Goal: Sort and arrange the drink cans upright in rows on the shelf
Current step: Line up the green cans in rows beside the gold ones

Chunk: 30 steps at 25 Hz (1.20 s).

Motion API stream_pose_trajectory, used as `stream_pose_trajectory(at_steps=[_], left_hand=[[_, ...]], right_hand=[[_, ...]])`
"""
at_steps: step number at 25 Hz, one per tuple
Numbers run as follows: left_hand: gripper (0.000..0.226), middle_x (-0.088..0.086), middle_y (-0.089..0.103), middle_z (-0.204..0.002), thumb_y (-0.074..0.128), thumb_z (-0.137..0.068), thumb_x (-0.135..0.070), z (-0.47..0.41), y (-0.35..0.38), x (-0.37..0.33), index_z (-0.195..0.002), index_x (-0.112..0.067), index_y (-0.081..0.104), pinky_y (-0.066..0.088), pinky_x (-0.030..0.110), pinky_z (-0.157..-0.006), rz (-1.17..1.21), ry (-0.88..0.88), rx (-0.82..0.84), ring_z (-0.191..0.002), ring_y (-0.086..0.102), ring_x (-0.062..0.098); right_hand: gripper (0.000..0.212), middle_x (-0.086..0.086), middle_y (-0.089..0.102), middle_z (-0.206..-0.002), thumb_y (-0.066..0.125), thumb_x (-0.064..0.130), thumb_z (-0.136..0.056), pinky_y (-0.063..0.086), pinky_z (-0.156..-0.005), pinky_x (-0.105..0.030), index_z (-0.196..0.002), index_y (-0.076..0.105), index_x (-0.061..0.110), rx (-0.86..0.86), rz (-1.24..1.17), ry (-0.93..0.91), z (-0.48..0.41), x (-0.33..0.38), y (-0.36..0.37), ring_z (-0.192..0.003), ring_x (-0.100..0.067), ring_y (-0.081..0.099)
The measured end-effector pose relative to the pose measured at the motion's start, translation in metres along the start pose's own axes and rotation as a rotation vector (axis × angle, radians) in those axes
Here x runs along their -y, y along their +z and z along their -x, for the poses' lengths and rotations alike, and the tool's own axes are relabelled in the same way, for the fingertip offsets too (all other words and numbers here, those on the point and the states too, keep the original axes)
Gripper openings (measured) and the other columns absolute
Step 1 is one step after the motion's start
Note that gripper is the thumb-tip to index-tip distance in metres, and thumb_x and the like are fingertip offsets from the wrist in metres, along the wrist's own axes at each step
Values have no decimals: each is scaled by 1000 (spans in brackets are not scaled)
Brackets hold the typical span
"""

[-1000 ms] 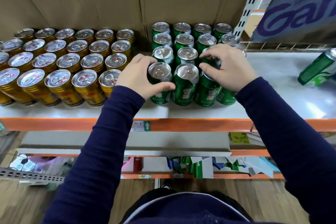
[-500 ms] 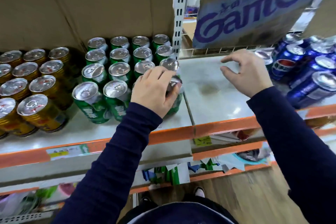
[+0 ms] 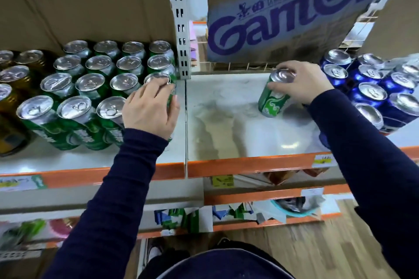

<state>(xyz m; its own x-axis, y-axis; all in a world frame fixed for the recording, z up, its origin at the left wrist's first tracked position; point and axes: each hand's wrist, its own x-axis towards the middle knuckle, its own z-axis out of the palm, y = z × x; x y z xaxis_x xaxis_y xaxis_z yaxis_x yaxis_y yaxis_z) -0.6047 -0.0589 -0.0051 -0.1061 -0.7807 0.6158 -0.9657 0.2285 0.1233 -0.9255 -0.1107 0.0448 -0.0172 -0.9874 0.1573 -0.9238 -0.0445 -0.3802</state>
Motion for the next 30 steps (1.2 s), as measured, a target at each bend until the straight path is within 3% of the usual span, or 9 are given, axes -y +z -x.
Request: stream_pose_trajectory(at_steps=[4,7,10,14,18,21,25,28,30], left_hand=[[33,0,63,-117,42,-93,-30,-1,1,-1,-106,-15,68,45,34,-83,-4,2,-25,-98,61,23],[32,-1,63,-118,41,-94,-30,-1,1,0,-106,-15,68,46,34,-84,-11,-7,-31,-99,61,23],[30,0,63,-118,45,-92,-28,0,2,0,-106,-15,67,47,36,-84,-32,8,-35,-100,61,23],[24,1,65,-113,53,-85,-23,0,4,3,-104,-18,66,43,41,-92,-75,65,-93,-104,59,25],[17,5,69,-100,59,-80,-11,12,8,-21,-92,-13,72,40,36,-88,19,200,-226,-93,63,25],[19,9,68,-98,61,-78,-8,40,26,-44,-94,-7,71,52,37,-76,229,417,-31,-87,64,28],[31,7,64,-104,49,-86,-27,58,42,-42,-104,-10,67,54,37,-74,193,165,170,-90,61,25],[39,5,63,-105,40,-88,-32,59,42,-45,-108,-10,65,52,34,-75,159,103,220,-92,60,23],[39,6,63,-103,39,-88,-32,59,41,-47,-106,-10,66,52,35,-74,138,96,240,-90,60,24]], right_hand=[[43,-10,62,-104,73,45,-77,56,-57,-24,-106,60,16,114,-405,151,-4,8,8,-87,-24,64],[51,-6,57,-91,77,42,-73,59,-62,-35,-104,49,13,263,-555,169,1,16,30,-80,-21,64],[47,1,57,-83,75,37,-76,49,-61,-29,-106,45,14,358,-322,61,11,20,50,-69,-11,57],[51,-16,58,-117,51,36,-86,43,-86,-38,-131,41,15,253,-27,-151,14,30,74,-102,-33,54],[77,-14,45,-131,67,47,-77,37,-94,-38,-140,36,15,169,148,-171,12,37,83,-117,-35,43],[71,-10,54,-122,72,44,-75,42,-85,-29,-134,46,13,228,-74,-4,3,27,75,-111,-27,53],[44,-5,68,-90,75,30,-74,50,-59,-20,-108,62,5,244,-814,256,14,4,77,-81,-22,65],[58,-7,66,-101,70,19,-70,55,-67,-29,-121,48,5,203,-1239,294,25,-6,78,-87,-20,67],[62,-4,62,-105,72,6,-69,56,-72,-30,-123,43,10,218,-1212,198,22,4,74,-92,-18,65]])
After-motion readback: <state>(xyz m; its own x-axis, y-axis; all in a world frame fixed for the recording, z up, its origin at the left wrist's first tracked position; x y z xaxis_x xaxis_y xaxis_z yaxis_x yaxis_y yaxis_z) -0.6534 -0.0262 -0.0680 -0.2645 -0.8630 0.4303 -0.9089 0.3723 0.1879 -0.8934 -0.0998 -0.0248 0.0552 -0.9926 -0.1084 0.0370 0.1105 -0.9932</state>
